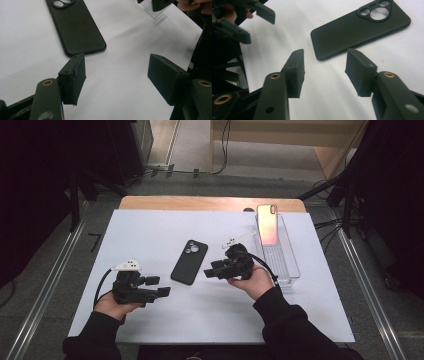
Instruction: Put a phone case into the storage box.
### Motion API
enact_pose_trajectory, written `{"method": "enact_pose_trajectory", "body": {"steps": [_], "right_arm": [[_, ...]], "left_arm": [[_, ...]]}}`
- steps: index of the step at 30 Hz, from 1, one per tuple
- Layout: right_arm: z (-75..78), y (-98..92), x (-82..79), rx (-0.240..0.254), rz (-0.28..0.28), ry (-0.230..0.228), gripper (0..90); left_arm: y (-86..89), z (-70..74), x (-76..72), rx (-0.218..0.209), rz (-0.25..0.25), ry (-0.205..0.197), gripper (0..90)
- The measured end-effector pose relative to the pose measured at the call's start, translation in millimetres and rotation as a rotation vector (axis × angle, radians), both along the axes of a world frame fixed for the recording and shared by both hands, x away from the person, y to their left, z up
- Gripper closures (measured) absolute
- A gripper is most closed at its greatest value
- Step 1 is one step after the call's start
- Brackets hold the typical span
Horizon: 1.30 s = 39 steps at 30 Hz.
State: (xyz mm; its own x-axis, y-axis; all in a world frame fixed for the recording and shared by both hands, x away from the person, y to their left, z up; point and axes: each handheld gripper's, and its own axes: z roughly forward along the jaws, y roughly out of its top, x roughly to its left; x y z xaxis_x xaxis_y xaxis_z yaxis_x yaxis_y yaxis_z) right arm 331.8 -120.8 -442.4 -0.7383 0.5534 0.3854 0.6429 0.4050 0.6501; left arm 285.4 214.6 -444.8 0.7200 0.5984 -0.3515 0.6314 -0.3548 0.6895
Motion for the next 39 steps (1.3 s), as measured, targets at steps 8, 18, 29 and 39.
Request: {"method": "enact_pose_trajectory", "body": {"steps": [8, 18, 29, 39], "right_arm": [[7.6, -28.8, -19.2, 0.005, -0.005, -0.037, 33.5], [6.3, -58.6, -41.0, 0.0, 0.015, -0.045, 30.0], [-3.5, -94.7, -62.9, 0.048, -0.026, -0.045, 28.0], [-20.7, -122.4, -78.5, 0.028, -0.066, -0.015, 26.0]], "left_arm": [[-2.9, -0.7, -0.8, -0.002, -0.011, -0.002, 30.7], [-5.4, -1.1, -2.1, -0.003, -0.014, -0.009, 31.0], [-9.8, -3.5, -4.8, -0.001, -0.038, -0.018, 30.9], [-12.4, -4.9, -7.4, -0.017, -0.048, -0.033, 31.0]]}}
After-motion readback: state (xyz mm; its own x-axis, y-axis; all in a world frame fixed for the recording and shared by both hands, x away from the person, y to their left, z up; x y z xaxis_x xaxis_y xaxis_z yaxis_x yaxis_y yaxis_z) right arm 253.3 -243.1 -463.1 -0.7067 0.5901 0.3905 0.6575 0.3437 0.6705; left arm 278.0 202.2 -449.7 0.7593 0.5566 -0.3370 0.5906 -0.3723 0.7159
